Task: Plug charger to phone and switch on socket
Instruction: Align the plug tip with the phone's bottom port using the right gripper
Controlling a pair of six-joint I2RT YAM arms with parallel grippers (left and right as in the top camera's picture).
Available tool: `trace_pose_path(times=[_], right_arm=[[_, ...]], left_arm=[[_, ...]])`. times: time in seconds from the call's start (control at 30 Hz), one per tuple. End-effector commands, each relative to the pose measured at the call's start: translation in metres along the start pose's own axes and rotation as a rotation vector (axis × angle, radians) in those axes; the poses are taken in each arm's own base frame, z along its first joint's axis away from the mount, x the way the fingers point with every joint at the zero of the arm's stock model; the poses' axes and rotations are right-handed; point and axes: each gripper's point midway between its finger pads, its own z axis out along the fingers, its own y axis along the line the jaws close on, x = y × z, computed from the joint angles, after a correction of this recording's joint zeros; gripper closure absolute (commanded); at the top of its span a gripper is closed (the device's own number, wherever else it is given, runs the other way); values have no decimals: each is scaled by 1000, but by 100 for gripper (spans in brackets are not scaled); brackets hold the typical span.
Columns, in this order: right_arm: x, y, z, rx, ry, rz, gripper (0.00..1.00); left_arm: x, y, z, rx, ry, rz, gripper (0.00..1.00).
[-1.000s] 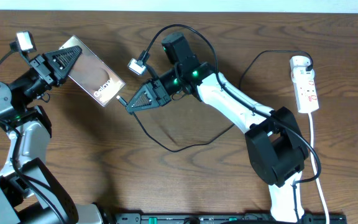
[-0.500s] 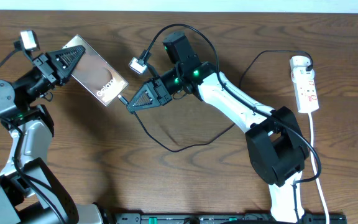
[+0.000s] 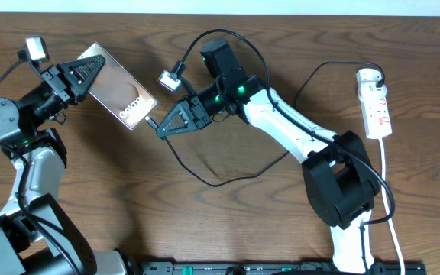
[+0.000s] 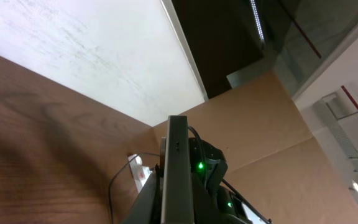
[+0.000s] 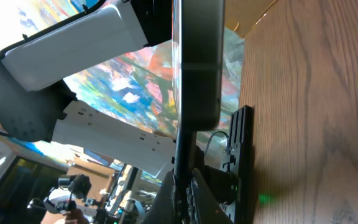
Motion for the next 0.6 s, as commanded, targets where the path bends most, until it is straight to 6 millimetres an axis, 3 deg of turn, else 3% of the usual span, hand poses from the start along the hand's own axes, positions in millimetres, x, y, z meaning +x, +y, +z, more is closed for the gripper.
trace_pose_path(times=[0.0,0.57], right_arm=[[-8,22,-2,-11,1,-53,99],[-9,22,-3,-9,-2,-51,99]], left_arm=[[3,-10,4,14,28,47,93],[5,-14,4,24,39,82,93]])
